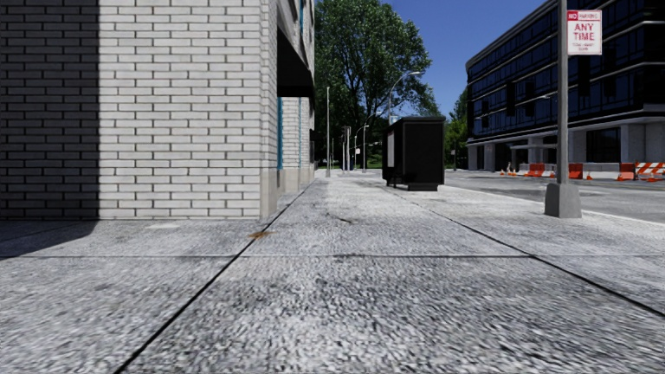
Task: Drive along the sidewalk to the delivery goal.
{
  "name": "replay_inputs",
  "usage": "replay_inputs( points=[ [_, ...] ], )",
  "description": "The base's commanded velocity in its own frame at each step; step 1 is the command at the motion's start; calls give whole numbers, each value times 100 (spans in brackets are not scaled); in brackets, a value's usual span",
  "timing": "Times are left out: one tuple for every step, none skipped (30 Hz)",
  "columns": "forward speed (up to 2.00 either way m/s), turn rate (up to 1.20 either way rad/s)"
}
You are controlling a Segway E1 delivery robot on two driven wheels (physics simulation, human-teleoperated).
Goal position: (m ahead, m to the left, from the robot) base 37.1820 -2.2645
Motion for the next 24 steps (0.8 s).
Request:
replay_inputs(
  points=[
    [200, 0],
    [200, 0],
    [200, 0],
    [200, 0],
    [200, 0],
    [200, 0],
    [200, 0],
    [200, 0],
    [200, 0],
    [200, 0],
    [200, 0],
    [200, 0],
    [200, 0],
    [200, 0],
    [200, 0],
    [200, 0],
    [200, 0],
    [200, 0],
    [200, 0],
    [200, 0],
    [200, 0],
    [200, 0],
    [200, 0],
    [200, 0]
  ],
)
